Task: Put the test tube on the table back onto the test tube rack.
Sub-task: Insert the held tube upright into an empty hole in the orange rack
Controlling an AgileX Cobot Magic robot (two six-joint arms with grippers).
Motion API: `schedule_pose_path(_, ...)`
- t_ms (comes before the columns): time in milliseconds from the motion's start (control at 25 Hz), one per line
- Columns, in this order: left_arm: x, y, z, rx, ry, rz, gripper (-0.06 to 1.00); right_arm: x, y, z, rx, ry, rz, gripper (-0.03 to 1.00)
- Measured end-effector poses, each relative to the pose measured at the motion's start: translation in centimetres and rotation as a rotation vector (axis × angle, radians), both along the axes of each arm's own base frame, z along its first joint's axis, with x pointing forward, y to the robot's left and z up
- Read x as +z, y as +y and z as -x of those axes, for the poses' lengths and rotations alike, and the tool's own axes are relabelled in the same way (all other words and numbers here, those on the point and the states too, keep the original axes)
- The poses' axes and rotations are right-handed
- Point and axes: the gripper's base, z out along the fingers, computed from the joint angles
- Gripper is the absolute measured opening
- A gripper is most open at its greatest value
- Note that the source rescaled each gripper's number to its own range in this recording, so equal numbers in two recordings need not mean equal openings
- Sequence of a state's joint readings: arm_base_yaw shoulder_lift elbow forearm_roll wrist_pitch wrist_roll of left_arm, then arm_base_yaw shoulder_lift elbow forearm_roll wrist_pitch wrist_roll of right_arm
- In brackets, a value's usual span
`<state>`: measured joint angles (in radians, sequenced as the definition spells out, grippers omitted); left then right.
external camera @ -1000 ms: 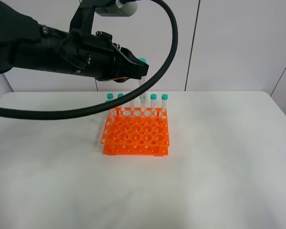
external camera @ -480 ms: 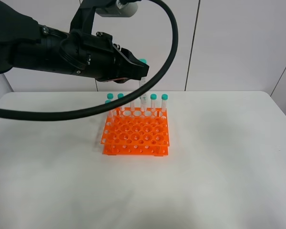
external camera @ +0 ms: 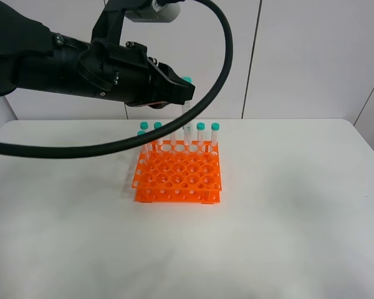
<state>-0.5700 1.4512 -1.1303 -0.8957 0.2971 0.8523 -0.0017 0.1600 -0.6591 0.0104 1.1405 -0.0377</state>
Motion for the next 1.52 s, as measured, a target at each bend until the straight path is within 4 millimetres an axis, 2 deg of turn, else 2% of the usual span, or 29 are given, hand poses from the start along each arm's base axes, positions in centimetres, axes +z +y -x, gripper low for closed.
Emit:
schedule_pose_path(160, 0.0, 0.0, 0.0, 0.000, 0.000, 0.000, 0.00, -2.1, 0.0, 0.6, -0.019, -0.010, -0.033, 0.48)
schedule_pose_path(360, 0.0, 0.0, 0.0, -0.003, -0.005, -0.005, 0.00, -3.3, -0.1, 1.0, -0.034, -0.028, -0.026, 0.48)
schedule_pose_path(640, 0.0, 0.0, 0.0, -0.004, -0.007, -0.007, 0.00, -3.4, -0.1, 1.3, -0.033, -0.067, -0.026, 0.49)
schedule_pose_path(840, 0.0, 0.0, 0.0, -0.004, -0.007, -0.007, 0.00, -3.4, -0.1, 1.3, -0.033, -0.068, -0.026, 0.68)
schedule_pose_path(1160, 0.0, 0.0, 0.0, -0.005, -0.008, -0.007, 0.00, -3.4, -0.1, 1.3, -0.033, -0.068, -0.026, 0.76)
schedule_pose_path(1360, 0.0, 0.0, 0.0, -0.005, -0.008, -0.007, 0.00, -3.4, -0.1, 1.3, -0.033, -0.068, -0.026, 0.96)
schedule_pose_path(1520, 0.0, 0.0, 0.0, -0.006, -0.010, -0.010, 0.00, -3.4, -0.1, 1.3, -0.033, -0.068, -0.026, 0.99)
